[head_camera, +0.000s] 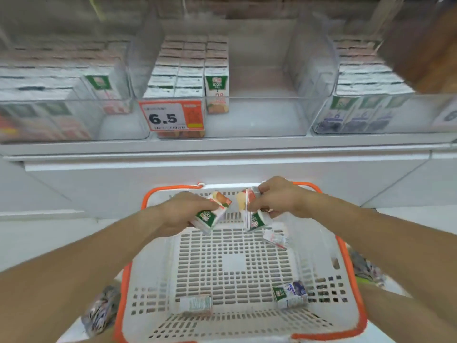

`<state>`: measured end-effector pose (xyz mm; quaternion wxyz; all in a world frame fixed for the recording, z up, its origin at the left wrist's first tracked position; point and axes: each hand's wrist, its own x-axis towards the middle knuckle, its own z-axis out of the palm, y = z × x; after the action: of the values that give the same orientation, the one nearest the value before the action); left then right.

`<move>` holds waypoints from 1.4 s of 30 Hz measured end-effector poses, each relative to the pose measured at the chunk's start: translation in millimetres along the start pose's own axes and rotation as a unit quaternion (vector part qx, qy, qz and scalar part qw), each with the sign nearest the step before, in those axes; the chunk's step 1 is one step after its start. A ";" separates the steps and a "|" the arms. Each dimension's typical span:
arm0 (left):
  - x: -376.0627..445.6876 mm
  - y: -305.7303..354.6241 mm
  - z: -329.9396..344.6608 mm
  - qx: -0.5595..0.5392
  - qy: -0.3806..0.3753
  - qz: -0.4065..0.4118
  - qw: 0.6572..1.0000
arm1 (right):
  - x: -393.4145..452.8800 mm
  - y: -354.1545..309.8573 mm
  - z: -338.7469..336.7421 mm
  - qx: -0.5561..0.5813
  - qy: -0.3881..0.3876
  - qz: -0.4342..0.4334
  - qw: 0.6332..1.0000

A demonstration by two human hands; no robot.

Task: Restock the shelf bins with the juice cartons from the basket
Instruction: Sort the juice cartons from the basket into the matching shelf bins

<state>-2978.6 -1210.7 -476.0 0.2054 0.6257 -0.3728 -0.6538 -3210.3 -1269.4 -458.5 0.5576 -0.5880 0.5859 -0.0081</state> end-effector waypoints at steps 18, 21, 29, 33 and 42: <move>-81.6 128.2 -43.4 0.124 0.194 0.288 0.930 | -69.0 -111.4 -32.2 0.269 -0.052 -0.038 0.961; -78.3 128.3 -42.8 0.104 0.192 0.335 0.917 | -67.8 -120.3 -35.2 0.332 -0.063 -0.042 0.940; -71.7 127.8 -41.0 0.055 0.107 0.404 0.907 | -58.2 -130.9 -23.5 0.392 -0.029 -0.046 0.918; -74.0 127.6 -27.6 0.146 0.122 0.407 0.893 | -61.4 -132.5 -11.8 0.411 -0.049 -0.058 0.908; -73.2 129.0 -32.2 0.075 0.165 0.395 0.901 | -76.2 -124.9 -42.1 0.065 -0.016 -0.164 0.984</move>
<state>-2963.2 -1246.6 -329.3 0.4577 0.5399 -0.5977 -0.3765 -3177.2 -1281.9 -310.4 0.5950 -0.6389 0.4708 -0.1275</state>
